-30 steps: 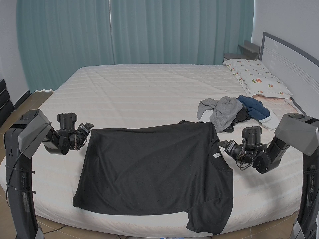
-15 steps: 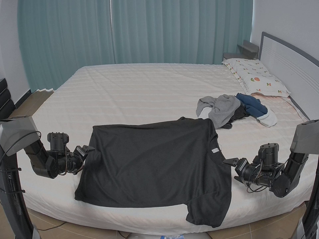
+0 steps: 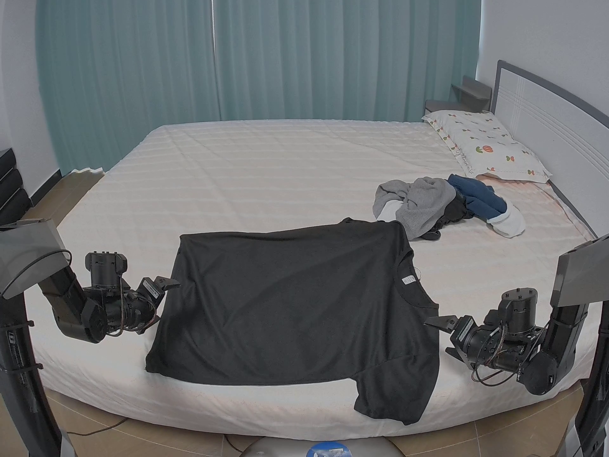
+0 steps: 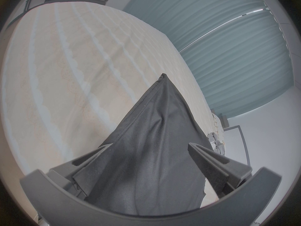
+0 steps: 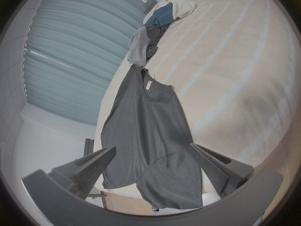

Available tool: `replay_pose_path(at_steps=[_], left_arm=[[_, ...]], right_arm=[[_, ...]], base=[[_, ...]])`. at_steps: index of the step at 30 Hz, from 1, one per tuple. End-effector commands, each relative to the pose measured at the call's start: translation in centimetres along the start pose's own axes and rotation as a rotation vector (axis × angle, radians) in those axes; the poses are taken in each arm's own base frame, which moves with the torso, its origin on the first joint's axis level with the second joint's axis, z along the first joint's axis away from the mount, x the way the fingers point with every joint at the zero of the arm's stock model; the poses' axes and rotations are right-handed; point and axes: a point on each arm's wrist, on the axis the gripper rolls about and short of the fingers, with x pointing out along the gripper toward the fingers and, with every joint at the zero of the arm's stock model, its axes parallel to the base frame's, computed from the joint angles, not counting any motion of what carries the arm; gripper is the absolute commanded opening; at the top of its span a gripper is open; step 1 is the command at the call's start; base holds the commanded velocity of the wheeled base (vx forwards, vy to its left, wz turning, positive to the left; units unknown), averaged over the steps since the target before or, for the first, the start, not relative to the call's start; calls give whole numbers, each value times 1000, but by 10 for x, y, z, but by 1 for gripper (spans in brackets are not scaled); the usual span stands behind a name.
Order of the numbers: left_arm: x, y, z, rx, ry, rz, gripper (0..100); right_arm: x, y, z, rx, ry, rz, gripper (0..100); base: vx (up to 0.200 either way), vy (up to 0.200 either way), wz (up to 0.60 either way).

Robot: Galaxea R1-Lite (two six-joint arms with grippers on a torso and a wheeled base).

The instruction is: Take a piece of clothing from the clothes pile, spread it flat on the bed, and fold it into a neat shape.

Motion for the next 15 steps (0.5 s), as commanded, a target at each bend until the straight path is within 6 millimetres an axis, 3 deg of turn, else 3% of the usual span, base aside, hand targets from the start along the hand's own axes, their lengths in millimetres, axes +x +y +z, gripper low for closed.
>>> replay_pose_path(at_steps=[1, 5, 15], left_arm=[[-8, -2, 1, 2, -8, -5, 100], [-17, -4, 1, 24, -11, -9, 100], [-47, 8, -21, 217, 46, 41, 100]], right_arm=[[-1, -5, -3, 4, 14, -24, 100], [-2, -7, -3, 7, 12, -30, 100], [-8, -9, -3, -33, 8, -43, 100]], base=[[0, 200, 0], [0, 200, 0], [0, 0, 0]])
